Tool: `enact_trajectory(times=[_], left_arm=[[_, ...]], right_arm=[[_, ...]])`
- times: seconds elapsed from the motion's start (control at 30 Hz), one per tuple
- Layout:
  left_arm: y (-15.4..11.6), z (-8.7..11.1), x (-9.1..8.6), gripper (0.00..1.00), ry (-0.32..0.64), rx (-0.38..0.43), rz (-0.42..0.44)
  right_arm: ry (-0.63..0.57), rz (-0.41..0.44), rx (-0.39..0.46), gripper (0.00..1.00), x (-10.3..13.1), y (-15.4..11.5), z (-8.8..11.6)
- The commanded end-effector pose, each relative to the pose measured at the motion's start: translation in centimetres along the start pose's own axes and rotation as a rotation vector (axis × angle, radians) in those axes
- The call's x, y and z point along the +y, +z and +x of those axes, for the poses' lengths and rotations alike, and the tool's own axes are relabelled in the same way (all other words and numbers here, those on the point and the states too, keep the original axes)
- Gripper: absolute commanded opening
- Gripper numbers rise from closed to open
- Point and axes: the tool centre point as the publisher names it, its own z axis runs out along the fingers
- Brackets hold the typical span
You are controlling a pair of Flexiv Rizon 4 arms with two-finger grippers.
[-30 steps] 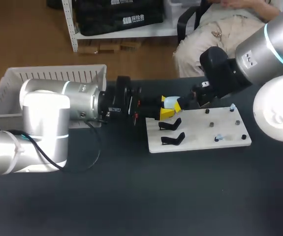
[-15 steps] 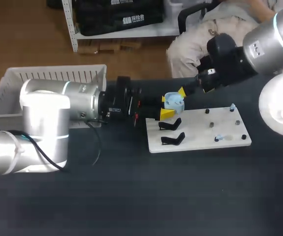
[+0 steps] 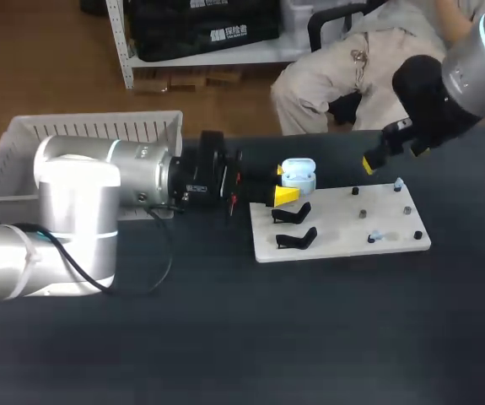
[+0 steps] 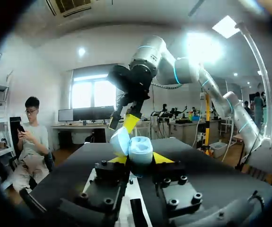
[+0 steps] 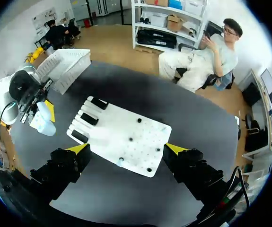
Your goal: Pick up each earbud case from the left stands, insert the matching earbuds, close the lid, and place the case in the box.
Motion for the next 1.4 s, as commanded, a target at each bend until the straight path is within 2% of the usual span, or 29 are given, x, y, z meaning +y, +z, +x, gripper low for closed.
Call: enact_trajectory(times=[0.03, 0.43, 0.8, 0.87, 1.03, 1.07, 1.1, 1.4], left_arm=[[0.0, 0.1, -0.1, 0.0, 0.003, -0.003, -0.004], [0.0, 0.1, -0.1, 0.0, 0.003, -0.003, -0.004], [0.0, 0.1, -0.1, 0.0, 0.003, -0.003, -0.004], [0.0, 0.1, -0.1, 0.0, 0.003, -0.003, -0.004], [0.0, 0.1, -0.1, 0.0, 0.003, -0.003, -0.004], [0.0, 0.1, -0.1, 0.0, 0.003, -0.003, -0.004], [0.0, 0.1, -0.1, 0.0, 0.003, -0.003, -0.004], [0.0, 0.1, -0.1, 0.0, 0.003, -0.003, -0.004]], right_arm=[[-0.004, 0.198, 0.06, 1.0, -1.3, 1.5, -0.3], [-0.015, 0.226, 0.2, 1.0, -5.4, 6.7, -0.6], [0.047, 0.196, 0.278, 1.0, -6.8, 9.9, 0.1], [0.054, 0.195, 0.287, 0.97, -6.9, 10.2, 0.2], [0.067, 0.187, 0.306, 0.74, -6.9, 10.8, 0.3], [0.069, 0.188, 0.309, 0.49, -7.0, 10.9, 0.4], [0.072, 0.19, 0.311, 0.46, -7.0, 11.0, 0.4], [0.086, 0.2, 0.325, 0.45, -7.5, 11.9, 0.5]])
